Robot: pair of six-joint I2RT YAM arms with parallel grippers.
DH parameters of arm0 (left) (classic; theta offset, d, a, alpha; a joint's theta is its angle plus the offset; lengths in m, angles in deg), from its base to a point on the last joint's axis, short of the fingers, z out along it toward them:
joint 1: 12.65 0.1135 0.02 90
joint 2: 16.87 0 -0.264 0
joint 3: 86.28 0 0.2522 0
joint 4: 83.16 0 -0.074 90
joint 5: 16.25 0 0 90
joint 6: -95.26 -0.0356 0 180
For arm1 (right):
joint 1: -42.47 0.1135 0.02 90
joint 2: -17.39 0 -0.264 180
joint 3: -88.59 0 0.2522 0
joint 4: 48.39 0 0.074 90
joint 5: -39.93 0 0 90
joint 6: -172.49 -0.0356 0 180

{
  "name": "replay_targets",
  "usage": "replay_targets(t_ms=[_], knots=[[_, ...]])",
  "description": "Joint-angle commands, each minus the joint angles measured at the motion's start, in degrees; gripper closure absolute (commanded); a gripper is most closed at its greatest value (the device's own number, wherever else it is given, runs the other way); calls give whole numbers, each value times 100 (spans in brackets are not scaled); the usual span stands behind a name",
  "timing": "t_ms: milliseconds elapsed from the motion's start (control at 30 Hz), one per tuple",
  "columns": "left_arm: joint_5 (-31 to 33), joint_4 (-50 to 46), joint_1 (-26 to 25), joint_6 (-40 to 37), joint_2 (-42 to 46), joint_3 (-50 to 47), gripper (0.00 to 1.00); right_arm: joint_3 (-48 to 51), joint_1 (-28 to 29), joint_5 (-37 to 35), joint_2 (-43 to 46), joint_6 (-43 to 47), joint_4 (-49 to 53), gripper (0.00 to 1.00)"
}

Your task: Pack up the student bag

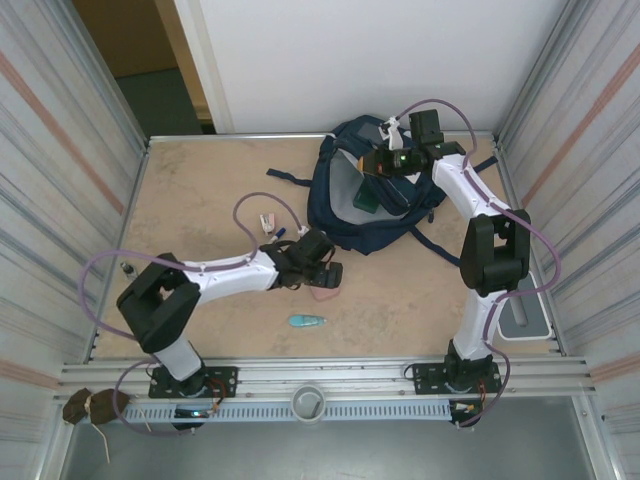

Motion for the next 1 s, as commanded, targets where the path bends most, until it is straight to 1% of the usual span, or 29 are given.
replay_targets(t_ms=[0,167,400,467,633,867,967], knots=[[598,-252,-63,222,-324,274,1,114,-77,189,51,-145,-119,100],[592,-271,-129,293,-792,493,1,193,-86,252,50,-154,-193,100],[922,-476,-118,416,-508,97,1,222,-99,279,47,-162,-242,100],[844,-430,-79,392,-434,-24,1,234,-98,294,29,-176,-263,100],[420,-232,153,380,-338,-245,3,270,-99,279,32,-189,-273,100],[405,-324,352,246,-58,-387,2,320,-112,244,69,-180,-264,100],[375,-287,380,147,-41,-447,4,317,-116,244,65,-189,-264,100]])
